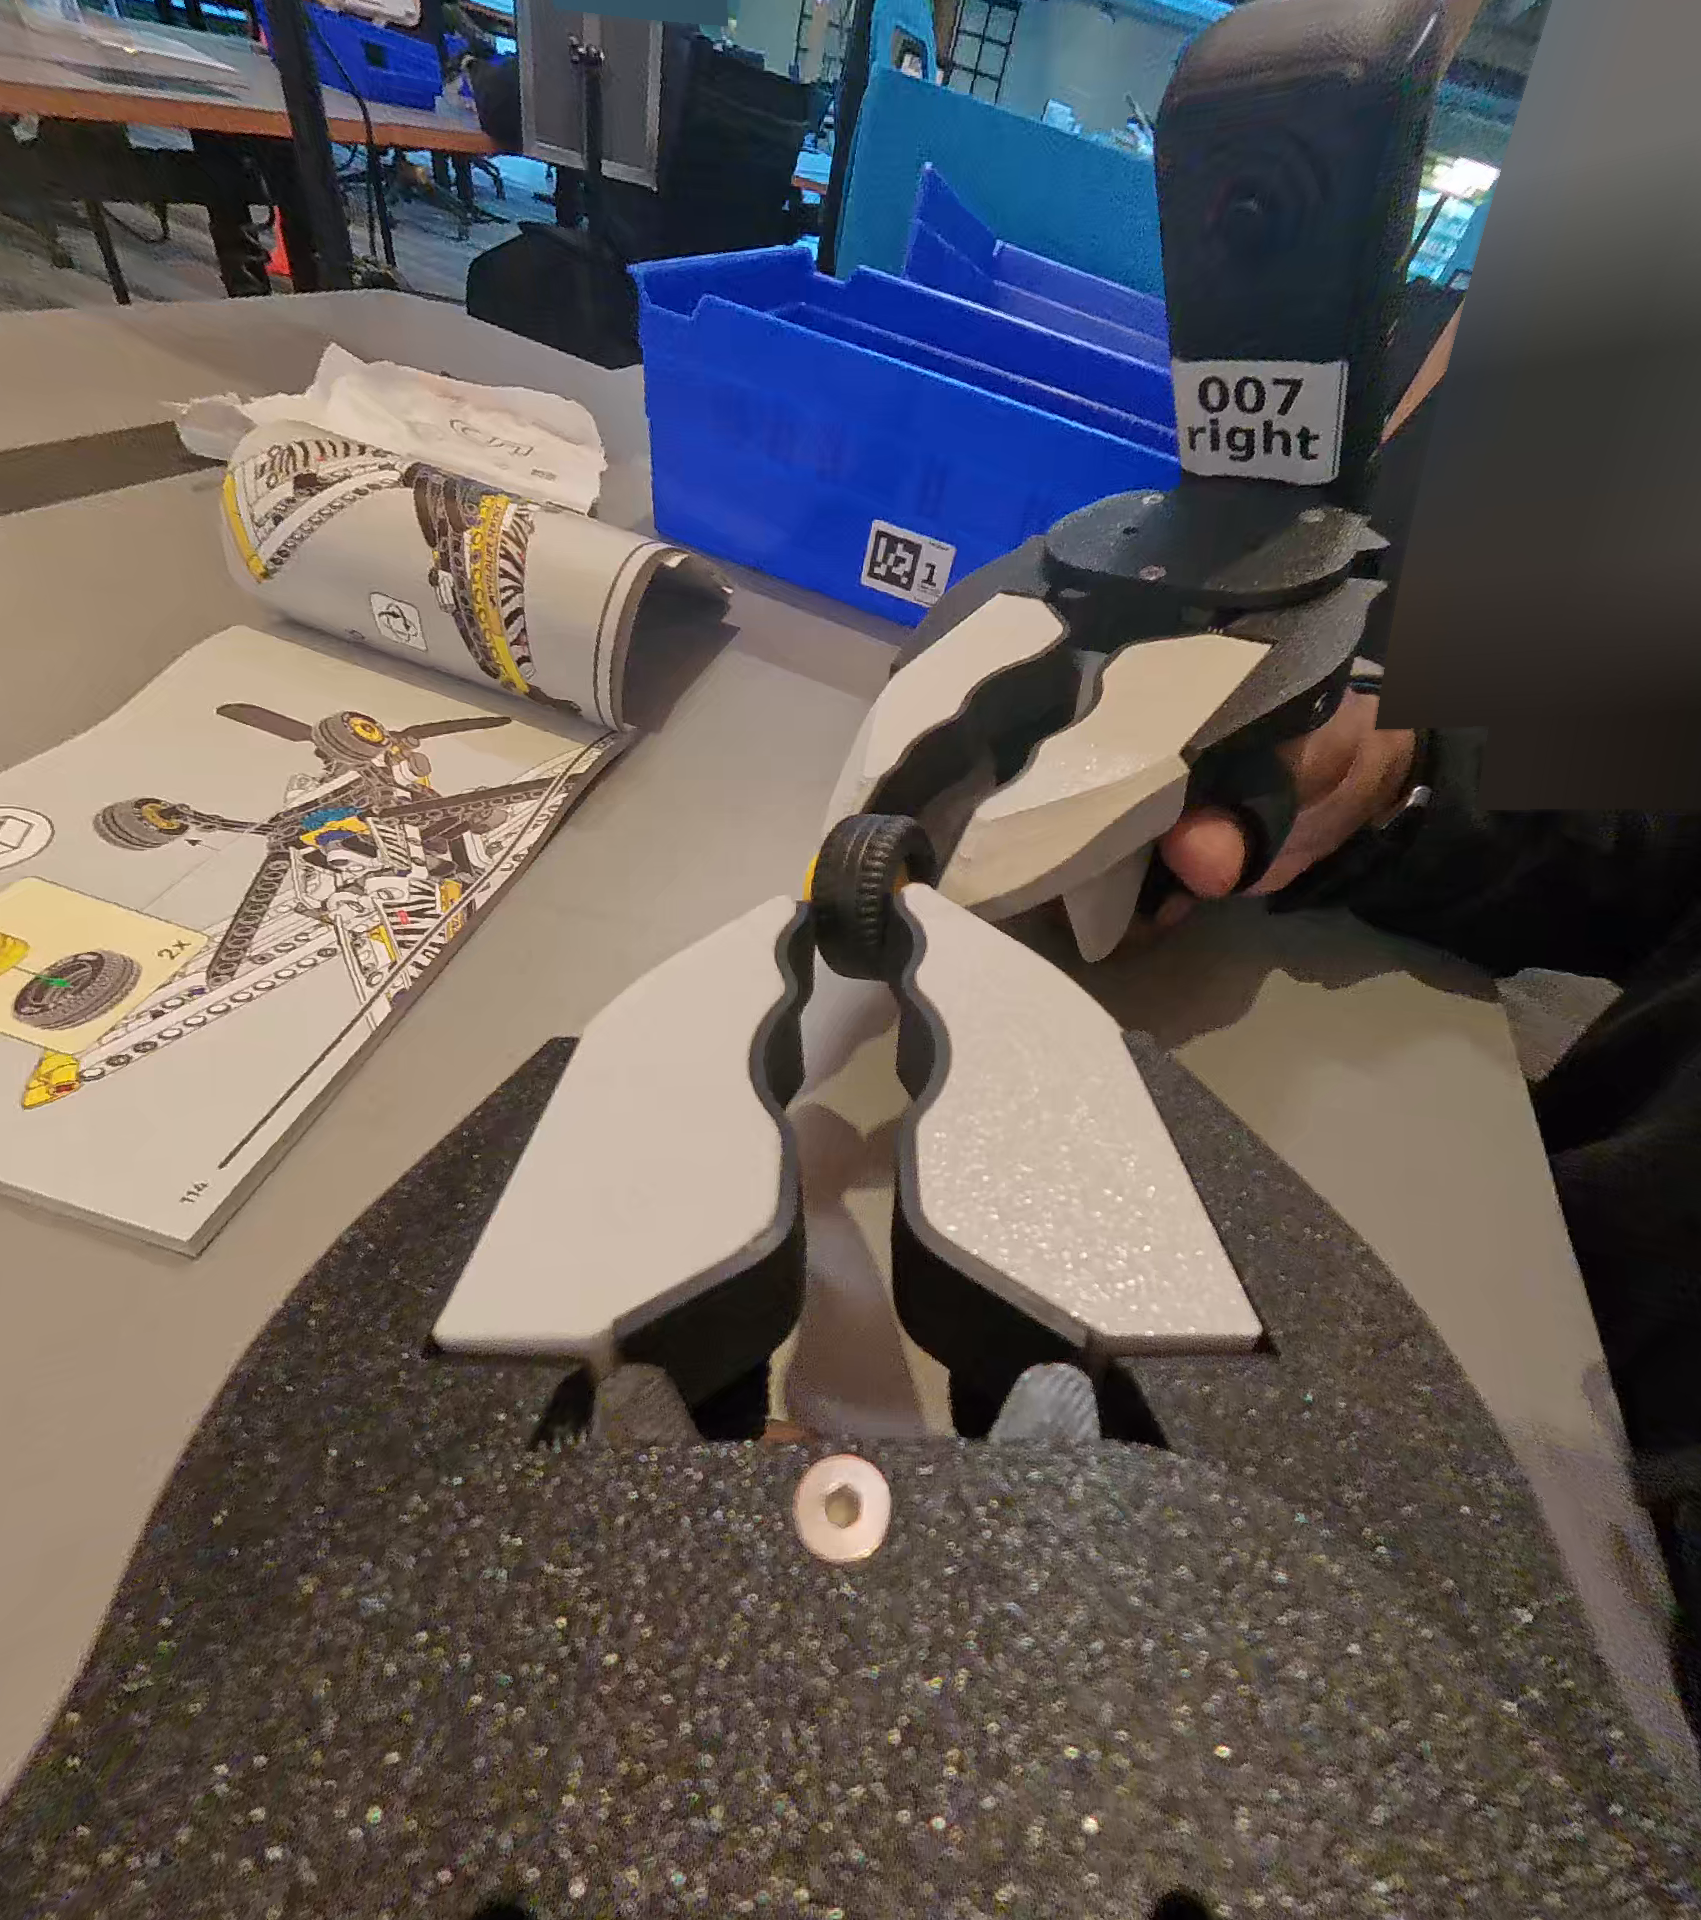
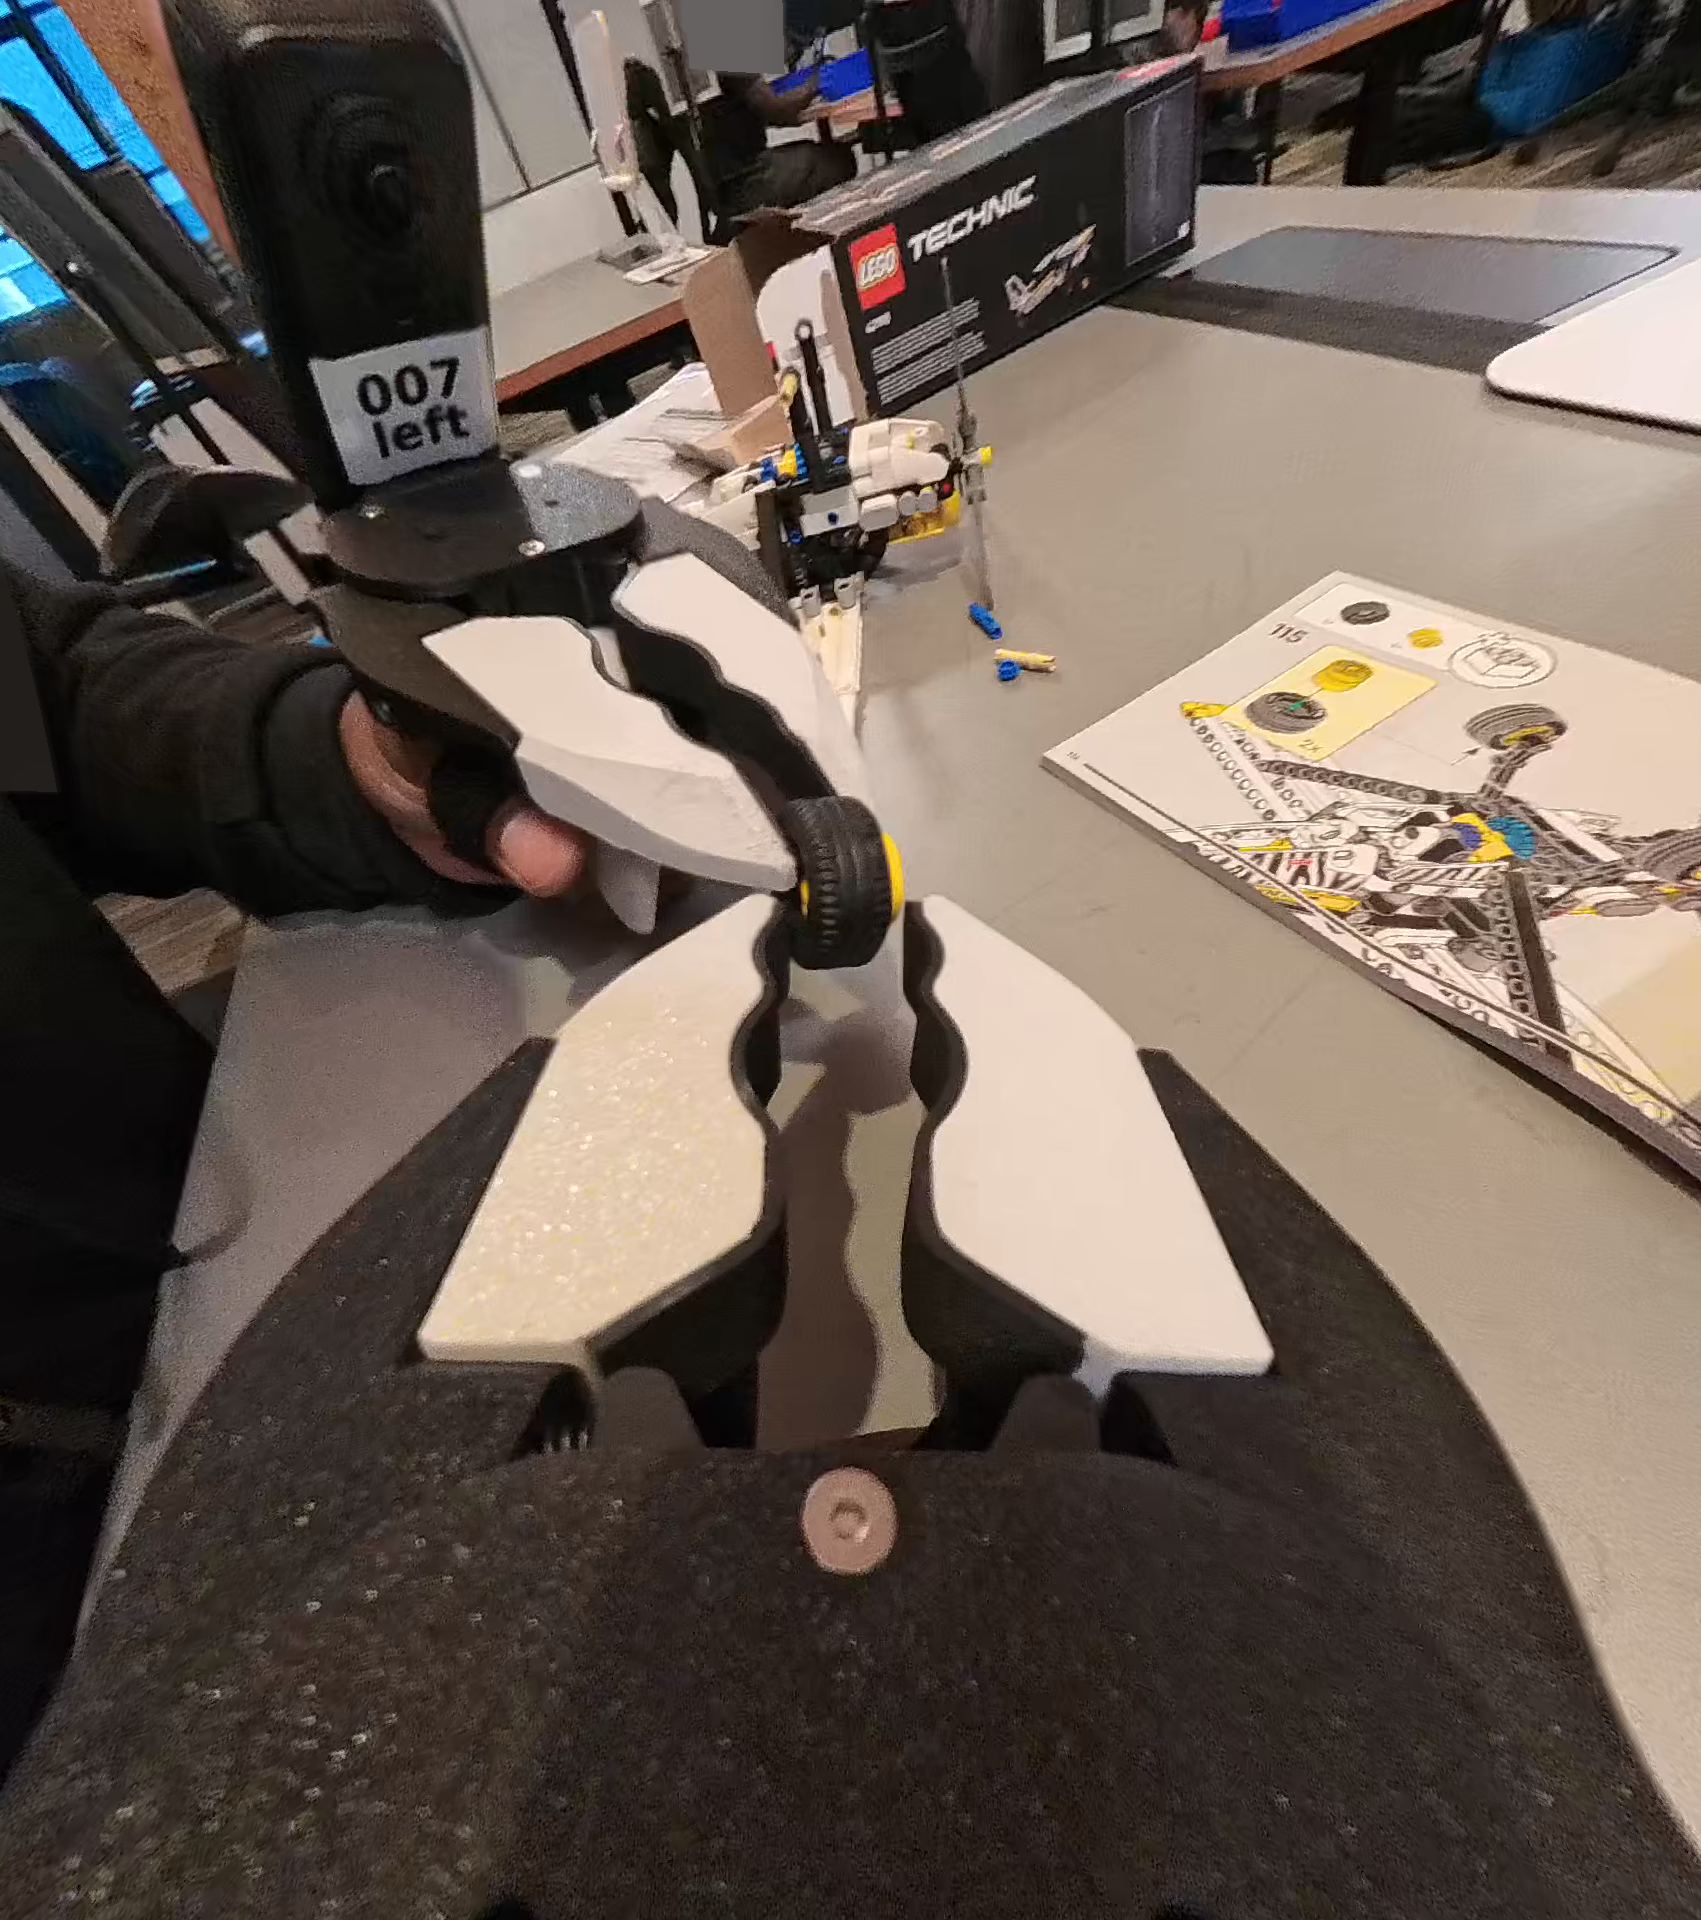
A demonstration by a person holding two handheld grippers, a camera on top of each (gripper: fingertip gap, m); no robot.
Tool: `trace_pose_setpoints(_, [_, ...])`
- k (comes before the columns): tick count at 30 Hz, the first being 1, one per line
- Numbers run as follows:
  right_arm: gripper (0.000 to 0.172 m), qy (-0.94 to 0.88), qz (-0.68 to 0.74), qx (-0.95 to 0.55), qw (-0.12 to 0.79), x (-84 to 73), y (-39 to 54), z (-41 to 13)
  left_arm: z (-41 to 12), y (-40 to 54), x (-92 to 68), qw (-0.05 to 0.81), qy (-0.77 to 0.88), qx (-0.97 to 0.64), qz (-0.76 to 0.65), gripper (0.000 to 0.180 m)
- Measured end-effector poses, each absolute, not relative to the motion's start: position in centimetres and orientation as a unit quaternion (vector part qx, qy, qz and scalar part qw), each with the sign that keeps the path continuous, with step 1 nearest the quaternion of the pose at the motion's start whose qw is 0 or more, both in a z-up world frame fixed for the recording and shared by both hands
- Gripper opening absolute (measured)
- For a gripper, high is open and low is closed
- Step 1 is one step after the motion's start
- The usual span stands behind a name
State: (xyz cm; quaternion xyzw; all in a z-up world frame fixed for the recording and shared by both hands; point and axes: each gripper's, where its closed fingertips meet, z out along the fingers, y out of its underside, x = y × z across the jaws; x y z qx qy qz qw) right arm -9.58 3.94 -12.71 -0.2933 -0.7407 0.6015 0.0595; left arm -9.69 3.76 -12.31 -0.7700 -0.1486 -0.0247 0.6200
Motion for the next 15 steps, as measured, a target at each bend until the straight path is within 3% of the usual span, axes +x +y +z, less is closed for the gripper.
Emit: trace_pose_setpoints(15, [0.015,-0.722,0.609,-0.306,0.12,-3.5,1.9,-11.9,-12.2,1.7,-3.4,0.625,-0.219,-0.748,-0.033,0.014])
